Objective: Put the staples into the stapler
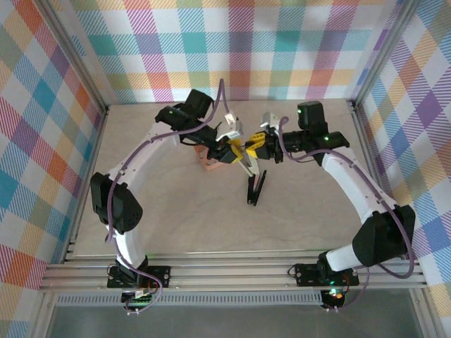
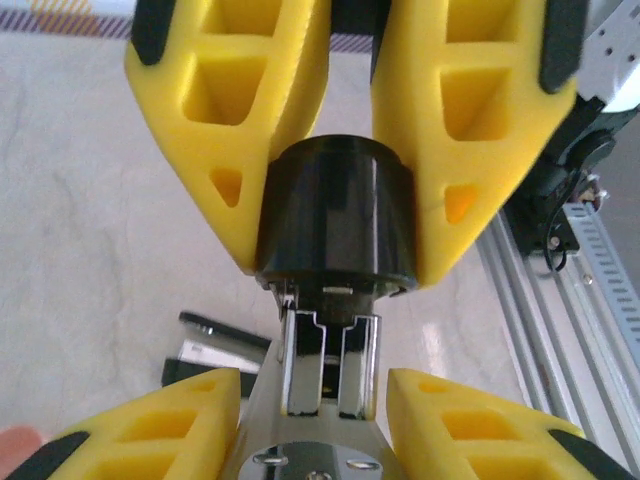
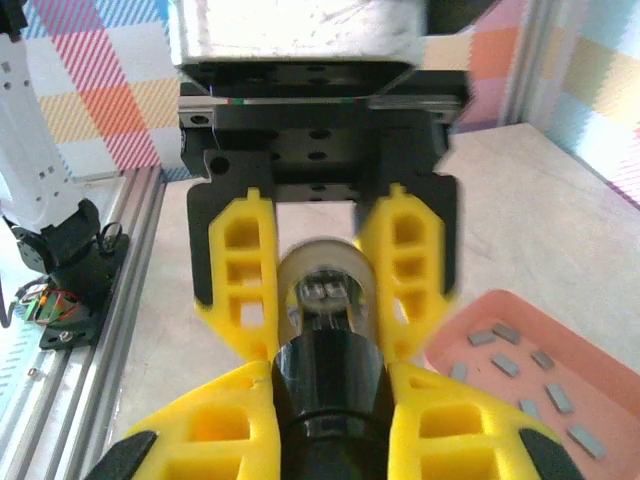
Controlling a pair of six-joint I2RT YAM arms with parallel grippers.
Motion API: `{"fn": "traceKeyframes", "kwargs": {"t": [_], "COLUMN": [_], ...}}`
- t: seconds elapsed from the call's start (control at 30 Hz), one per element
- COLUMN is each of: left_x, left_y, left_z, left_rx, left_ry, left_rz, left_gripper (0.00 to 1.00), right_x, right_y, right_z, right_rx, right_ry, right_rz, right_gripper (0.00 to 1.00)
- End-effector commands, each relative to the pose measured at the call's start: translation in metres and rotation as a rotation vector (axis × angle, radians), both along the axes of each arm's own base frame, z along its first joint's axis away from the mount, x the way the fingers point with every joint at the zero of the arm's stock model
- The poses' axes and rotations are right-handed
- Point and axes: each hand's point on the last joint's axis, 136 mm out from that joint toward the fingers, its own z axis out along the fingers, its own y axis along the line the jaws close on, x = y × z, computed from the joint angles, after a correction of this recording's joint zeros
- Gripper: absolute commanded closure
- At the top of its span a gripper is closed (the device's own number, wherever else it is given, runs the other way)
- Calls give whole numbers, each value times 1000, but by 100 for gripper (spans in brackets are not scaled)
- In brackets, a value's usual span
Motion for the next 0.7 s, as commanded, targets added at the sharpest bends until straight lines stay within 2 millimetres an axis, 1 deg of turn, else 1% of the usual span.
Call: {"fn": "traceKeyframes", "kwargs": {"t": [0.0, 0.07, 0.17, 0.3, 0.37, 0.53, 0.67], "left_x": [0, 3, 6, 11, 14, 20, 23], "left_y": [28, 32, 36, 41, 44, 51, 56], "left_z": [37, 41, 46, 59, 66, 83, 92], "left_rx": [-80, -92, -106, -141, -161, -197, -208], "left_ry": [-44, -49, -51, -61, -72, -106, -127], "left_rz": [35, 48, 63, 88, 103, 130, 147], "left_gripper": [100, 100, 100, 100, 100, 100, 100], "right_x": [12, 12, 13, 20, 20, 16, 18], "right_y": [-46, -57, -67, -87, -97, -108, -118], "right_z": [1, -4, -16, -42, -58, -91, -112], "right_rx": [24, 30, 22, 9, 7, -16, -11], "right_ry": [47, 68, 99, 185, 234, 331, 393], "right_rz": [-147, -176, -219, -318, -356, -428, -494], "right_gripper": [96, 98, 98, 98, 97, 96, 95]}}
